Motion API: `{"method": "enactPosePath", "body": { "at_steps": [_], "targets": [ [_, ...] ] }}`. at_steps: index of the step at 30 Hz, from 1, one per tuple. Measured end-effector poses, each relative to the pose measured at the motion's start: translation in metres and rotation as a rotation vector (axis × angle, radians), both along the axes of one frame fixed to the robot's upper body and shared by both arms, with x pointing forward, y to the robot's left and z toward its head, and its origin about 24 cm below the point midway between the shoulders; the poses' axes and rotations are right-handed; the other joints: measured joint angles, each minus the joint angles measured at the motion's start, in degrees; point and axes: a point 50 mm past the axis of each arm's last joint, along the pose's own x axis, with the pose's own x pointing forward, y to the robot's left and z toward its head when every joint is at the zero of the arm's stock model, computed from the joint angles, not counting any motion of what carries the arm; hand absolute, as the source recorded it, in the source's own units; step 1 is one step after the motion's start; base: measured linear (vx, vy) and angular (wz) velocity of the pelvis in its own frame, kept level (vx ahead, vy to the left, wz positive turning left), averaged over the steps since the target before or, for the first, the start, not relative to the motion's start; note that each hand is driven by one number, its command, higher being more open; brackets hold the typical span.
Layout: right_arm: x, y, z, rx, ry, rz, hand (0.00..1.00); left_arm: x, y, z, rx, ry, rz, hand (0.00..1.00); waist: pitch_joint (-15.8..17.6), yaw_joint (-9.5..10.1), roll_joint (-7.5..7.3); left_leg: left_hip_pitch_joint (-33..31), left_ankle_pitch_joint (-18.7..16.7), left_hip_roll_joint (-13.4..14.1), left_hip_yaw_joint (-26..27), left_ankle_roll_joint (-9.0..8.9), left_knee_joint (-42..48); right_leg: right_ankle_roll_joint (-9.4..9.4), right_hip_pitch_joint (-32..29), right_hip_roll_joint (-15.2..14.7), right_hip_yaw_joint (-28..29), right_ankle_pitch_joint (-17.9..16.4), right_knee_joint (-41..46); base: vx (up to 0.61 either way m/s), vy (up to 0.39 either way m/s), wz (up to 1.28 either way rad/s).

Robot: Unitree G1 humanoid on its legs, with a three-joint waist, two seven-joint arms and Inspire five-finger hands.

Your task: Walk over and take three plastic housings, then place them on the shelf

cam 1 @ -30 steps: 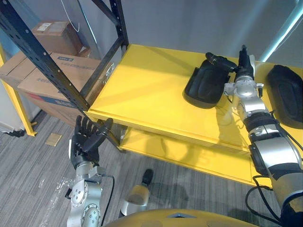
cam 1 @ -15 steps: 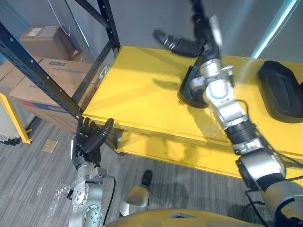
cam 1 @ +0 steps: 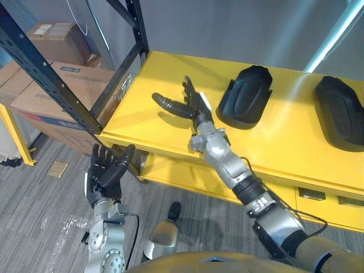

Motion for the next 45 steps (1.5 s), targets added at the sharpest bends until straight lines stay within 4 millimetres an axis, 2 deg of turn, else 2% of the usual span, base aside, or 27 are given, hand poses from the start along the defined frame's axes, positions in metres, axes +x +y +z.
{"method": "enactPosePath", "body": {
  "at_steps": [4,11,21,30,45],
  "targets": [
    [-0.001,0.004,0.000,-0.014,-0.029,-0.128,1.00,0.001,-0.008,-0.001,0.006,0.013,-0.016,1.00,-0.03,0.11,-0.03,-0.20,0.09,-0.33,-0.18,0.07,0.00,0.03,-0.09,-0.02,-0.17,0.03,0.14,0.00,-0.008,0.02],
    [-0.007,-0.005,-0.010,-0.018,-0.049,-0.313,1.00,0.001,-0.012,-0.001,0.001,0.011,-0.024,1.00,-0.06,0.03,0.01,-0.83,0.17,-0.47,-0.50,0.17,0.01,0.00,-0.55,-0.12,-0.59,0.01,0.30,0.00,-0.014,0.03],
    [-0.022,-0.011,-0.023,-0.066,-0.114,-0.400,1.00,-0.003,-0.013,-0.004,-0.008,0.019,-0.024,1.00,-0.10,-0.29,0.04,-0.96,0.26,-0.41,0.11,0.33,0.01,-0.15,-1.40,-0.25,0.12,-0.09,0.95,-0.01,-0.001,-0.03],
    [-0.027,-0.019,-0.026,-0.053,-0.109,-0.423,1.00,-0.007,-0.012,-0.007,-0.009,0.037,-0.020,1.00,-0.30,-1.34,-0.19,-1.00,0.25,-0.37,0.82,0.38,0.01,0.00,-1.81,-0.23,0.77,0.04,0.98,-0.01,-0.006,-0.03],
    [-0.032,-0.042,-0.034,-0.046,-0.082,-0.525,1.00,-0.006,-0.012,0.000,-0.004,0.004,-0.027,1.00,-1.24,-1.48,-0.73,-0.96,0.21,-0.02,1.53,0.45,0.00,0.38,-1.99,-0.27,1.38,0.30,0.99,-0.01,-0.006,-0.01]
  ]
}}
